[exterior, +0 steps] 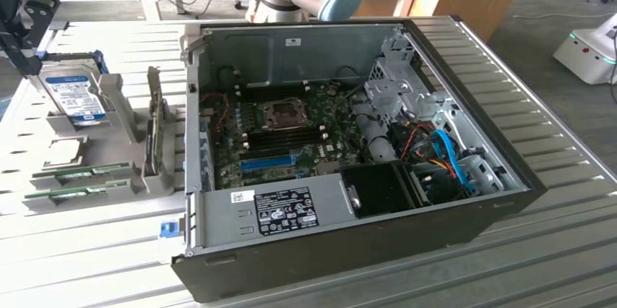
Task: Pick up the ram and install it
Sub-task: 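Reach for the ram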
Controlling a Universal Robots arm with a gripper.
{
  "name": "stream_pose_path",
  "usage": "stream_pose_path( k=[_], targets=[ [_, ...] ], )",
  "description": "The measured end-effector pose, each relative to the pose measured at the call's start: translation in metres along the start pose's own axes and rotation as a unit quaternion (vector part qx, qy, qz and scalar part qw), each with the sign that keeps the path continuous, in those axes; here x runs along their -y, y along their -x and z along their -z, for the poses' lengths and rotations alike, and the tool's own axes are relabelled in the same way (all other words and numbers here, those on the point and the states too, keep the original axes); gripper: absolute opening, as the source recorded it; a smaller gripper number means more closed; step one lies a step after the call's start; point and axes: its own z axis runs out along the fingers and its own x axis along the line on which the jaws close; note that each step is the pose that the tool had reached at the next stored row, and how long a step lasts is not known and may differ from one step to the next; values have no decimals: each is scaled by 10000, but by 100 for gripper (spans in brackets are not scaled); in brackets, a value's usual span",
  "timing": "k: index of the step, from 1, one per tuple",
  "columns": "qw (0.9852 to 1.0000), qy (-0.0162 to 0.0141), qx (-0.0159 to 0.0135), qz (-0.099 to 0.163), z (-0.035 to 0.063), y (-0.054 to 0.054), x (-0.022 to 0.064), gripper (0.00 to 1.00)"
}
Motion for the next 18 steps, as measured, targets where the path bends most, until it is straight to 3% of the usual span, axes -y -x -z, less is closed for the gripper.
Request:
stream_pose_path(
  k=[18],
  targets=[
    [10000,-15,1,-1,3,17,71,11]
  ],
)
